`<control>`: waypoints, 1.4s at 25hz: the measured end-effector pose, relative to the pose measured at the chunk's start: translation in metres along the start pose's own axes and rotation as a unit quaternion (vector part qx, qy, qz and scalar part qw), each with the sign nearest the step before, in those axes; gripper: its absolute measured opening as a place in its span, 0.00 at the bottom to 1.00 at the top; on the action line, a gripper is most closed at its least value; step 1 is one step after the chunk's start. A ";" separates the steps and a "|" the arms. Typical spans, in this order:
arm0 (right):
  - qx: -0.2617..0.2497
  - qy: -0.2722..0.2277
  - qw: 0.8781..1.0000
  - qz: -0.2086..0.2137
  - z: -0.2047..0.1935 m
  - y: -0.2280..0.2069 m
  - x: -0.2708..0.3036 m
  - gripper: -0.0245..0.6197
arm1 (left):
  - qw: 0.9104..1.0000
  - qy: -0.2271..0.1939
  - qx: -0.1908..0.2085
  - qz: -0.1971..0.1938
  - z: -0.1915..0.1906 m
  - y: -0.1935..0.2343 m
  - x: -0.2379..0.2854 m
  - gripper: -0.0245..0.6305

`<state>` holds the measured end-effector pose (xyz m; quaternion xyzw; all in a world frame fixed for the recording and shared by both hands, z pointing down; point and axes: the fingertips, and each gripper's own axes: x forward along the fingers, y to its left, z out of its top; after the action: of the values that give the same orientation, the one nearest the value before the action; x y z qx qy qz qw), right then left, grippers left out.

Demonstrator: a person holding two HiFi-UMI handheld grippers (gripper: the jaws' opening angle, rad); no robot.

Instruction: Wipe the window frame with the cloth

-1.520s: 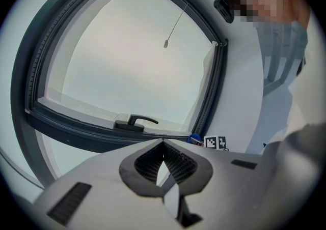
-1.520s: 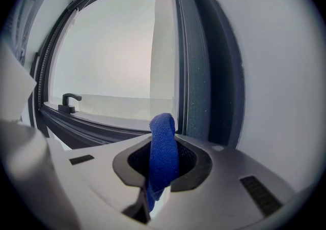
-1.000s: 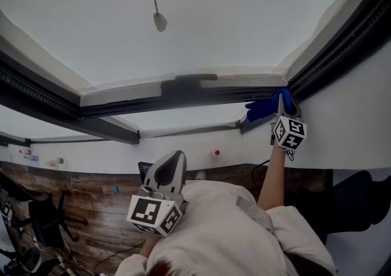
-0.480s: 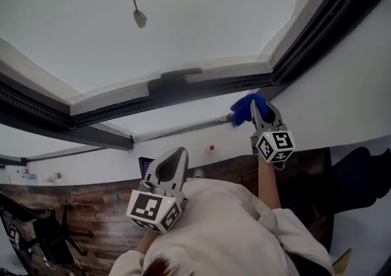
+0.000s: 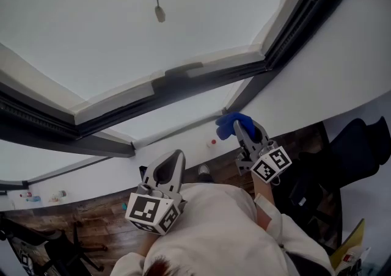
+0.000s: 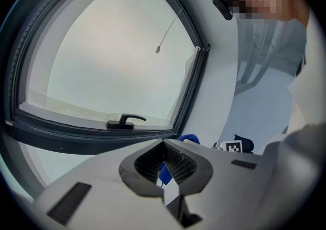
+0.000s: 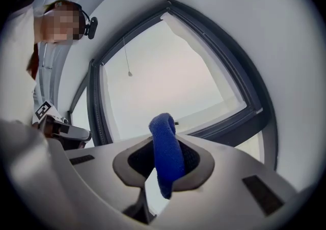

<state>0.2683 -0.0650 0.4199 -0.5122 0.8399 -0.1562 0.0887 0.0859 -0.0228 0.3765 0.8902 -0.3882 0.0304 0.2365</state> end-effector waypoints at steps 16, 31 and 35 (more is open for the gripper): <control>-0.013 0.000 1.000 -0.015 -0.036 0.159 -0.021 0.12 | 0.999 0.016 0.032 -0.004 -0.014 0.067 -0.124 0.05; -0.028 0.042 0.998 -0.036 -0.077 0.212 -0.054 0.12 | 0.999 0.023 0.035 0.008 -0.033 0.080 -0.175 0.05; -0.032 0.046 0.998 -0.041 -0.079 0.213 -0.059 0.12 | 0.999 0.024 0.037 0.010 -0.034 0.081 -0.178 0.04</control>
<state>0.0938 0.0917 0.4183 -0.5413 0.8257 -0.1566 0.0269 -0.0908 0.0653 0.3961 0.8936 -0.3897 0.0684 0.2121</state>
